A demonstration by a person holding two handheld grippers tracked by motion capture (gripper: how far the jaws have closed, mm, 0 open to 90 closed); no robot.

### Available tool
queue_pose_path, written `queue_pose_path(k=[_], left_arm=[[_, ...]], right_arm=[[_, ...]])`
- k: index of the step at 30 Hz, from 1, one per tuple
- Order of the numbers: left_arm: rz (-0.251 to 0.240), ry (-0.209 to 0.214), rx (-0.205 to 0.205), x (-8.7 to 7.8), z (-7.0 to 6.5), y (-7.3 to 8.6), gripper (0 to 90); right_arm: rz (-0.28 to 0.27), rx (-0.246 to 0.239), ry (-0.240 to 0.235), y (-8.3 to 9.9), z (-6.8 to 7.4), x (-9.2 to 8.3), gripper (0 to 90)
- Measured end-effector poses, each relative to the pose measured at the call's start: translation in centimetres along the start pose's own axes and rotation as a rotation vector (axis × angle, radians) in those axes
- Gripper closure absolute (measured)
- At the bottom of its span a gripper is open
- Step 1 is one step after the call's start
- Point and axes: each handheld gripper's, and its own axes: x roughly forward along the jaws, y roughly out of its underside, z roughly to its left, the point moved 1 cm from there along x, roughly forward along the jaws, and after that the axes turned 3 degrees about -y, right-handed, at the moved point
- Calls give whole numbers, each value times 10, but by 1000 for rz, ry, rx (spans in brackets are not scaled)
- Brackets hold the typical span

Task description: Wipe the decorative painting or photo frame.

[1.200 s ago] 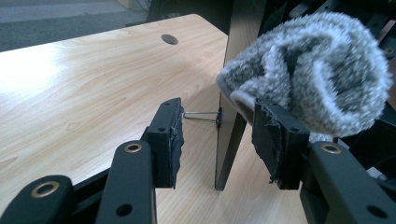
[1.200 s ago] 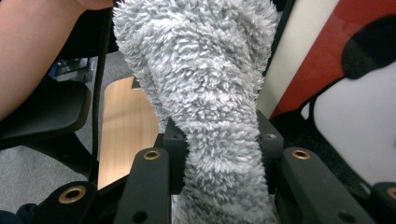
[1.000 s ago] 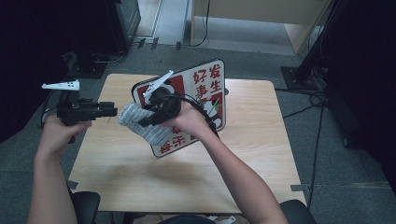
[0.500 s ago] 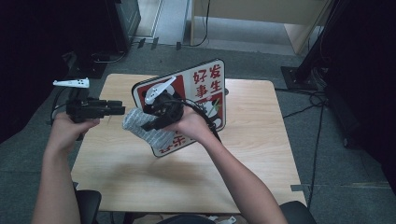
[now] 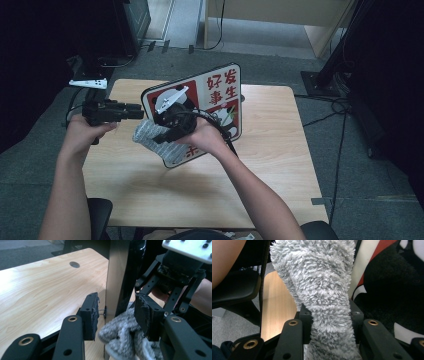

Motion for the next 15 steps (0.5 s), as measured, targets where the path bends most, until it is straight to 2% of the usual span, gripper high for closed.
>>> queue_pose_path(k=[7, 11, 15], left_arm=[[24, 28, 12, 13, 0, -5, 555], [30, 57, 10, 18, -1, -7, 598], [45, 64, 10, 22, -2, -7, 658]], right_arm=[[-3, 7, 4, 3, -1, 1, 666], [-7, 6, 7, 5, -1, 3, 666], [-1, 13, 11, 7, -1, 4, 667]])
